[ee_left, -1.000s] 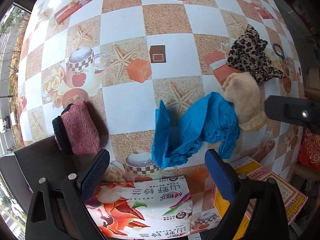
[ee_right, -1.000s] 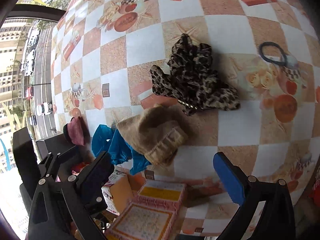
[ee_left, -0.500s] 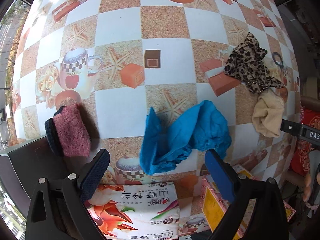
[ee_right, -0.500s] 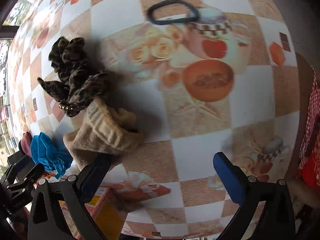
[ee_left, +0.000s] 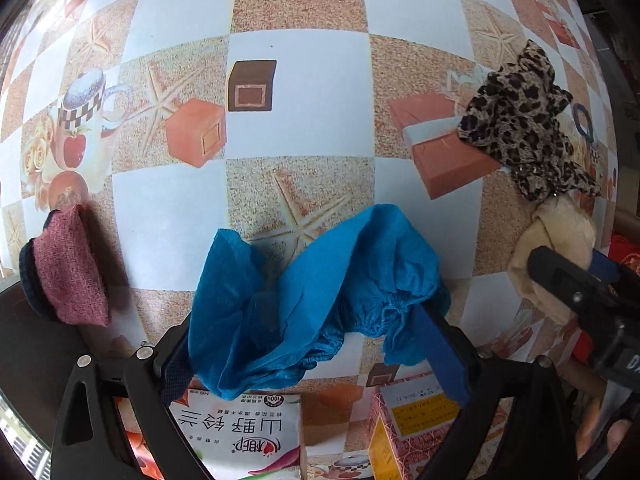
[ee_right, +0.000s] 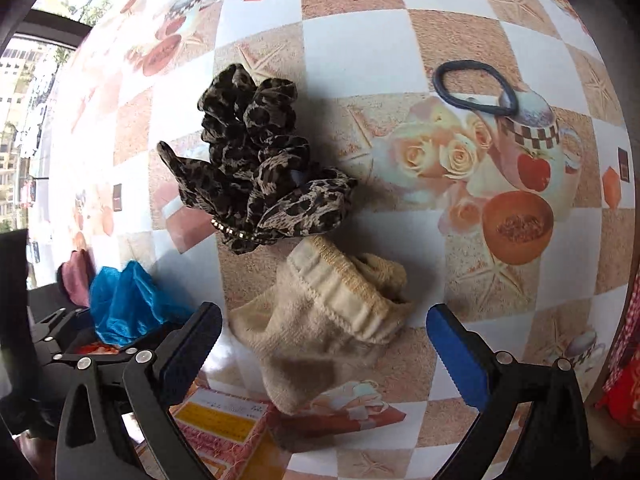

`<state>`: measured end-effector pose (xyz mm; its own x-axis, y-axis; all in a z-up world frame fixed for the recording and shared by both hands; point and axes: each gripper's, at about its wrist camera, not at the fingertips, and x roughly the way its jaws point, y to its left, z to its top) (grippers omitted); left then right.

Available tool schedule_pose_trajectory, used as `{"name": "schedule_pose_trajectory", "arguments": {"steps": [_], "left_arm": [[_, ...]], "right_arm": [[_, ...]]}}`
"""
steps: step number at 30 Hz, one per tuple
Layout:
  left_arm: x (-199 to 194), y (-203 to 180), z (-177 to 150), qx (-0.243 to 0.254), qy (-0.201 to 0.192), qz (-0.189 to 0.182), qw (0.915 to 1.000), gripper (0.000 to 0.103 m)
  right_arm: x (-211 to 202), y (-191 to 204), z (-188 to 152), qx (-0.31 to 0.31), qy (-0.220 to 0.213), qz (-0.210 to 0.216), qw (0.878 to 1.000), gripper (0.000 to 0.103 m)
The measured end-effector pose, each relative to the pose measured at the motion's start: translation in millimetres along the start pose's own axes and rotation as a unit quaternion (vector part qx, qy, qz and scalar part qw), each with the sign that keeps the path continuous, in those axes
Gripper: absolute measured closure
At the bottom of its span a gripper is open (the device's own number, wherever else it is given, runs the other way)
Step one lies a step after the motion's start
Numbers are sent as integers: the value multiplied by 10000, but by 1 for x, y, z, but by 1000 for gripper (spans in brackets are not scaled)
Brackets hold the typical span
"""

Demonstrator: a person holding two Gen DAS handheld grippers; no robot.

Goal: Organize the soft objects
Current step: 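Grasp the blue cloth with the left tool while the right tool grasps the beige knit glove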

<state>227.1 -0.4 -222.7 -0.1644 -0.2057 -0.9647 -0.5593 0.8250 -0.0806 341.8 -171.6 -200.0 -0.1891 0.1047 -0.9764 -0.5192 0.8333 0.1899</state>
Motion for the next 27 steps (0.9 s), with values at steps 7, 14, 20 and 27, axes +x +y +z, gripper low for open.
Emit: {"name": "schedule_pose_trajectory", "arguments": {"steps": [7, 14, 20, 27], "left_arm": [[3, -3, 13, -1, -27, 176, 9998, 0], [6, -1, 12, 27, 19, 217, 9998, 0], [3, -16, -4, 272, -260, 148, 9992, 19], [-21, -39, -10, 839, -733, -219, 9935, 81]], "right_arm": [[12, 0, 4, -180, -1, -519, 9985, 0], [22, 17, 2, -386, -40, -927, 9949, 0], [18, 27, -22, -701, -55, -966, 9928, 6], [-2, 39, -44, -1023, -361, -670, 9918, 69]]}}
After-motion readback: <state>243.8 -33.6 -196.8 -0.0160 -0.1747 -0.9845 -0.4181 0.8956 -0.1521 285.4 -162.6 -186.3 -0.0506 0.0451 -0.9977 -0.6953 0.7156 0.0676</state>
